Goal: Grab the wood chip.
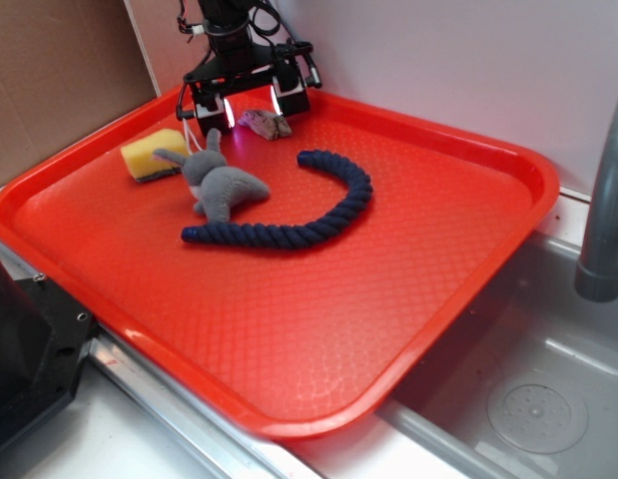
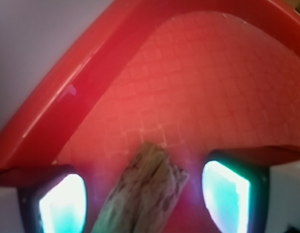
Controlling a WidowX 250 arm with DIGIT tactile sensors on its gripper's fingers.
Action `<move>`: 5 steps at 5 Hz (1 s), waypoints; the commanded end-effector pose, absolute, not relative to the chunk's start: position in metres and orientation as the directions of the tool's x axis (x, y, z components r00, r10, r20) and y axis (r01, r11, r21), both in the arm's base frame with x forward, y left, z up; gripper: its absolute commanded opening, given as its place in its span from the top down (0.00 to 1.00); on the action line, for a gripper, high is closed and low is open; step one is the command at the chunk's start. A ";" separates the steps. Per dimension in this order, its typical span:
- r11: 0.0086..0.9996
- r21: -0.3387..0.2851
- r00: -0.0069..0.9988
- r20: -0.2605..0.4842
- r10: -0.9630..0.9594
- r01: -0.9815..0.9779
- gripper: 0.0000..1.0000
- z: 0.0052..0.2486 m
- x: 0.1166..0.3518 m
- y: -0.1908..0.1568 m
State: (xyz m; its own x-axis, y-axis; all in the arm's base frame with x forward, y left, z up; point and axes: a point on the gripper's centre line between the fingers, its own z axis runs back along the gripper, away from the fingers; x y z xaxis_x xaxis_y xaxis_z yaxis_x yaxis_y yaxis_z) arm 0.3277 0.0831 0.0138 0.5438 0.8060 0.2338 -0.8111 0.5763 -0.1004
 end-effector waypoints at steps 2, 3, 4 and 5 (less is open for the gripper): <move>0.572 -0.126 0.537 0.228 0.812 -0.811 1.00 0.018 0.334 0.078; 0.567 -0.103 0.536 0.227 0.813 -0.817 1.00 0.018 0.324 0.074; 0.617 -0.088 0.597 0.183 0.781 -0.782 1.00 0.042 0.320 0.072; 0.660 -0.131 0.637 0.178 0.750 -0.740 1.00 0.084 0.311 0.069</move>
State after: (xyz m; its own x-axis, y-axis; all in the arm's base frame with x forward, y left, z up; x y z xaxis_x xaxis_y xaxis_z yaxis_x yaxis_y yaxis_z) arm 0.3040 0.0562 0.0614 0.6544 0.7477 0.1127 -0.7435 0.6634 -0.0842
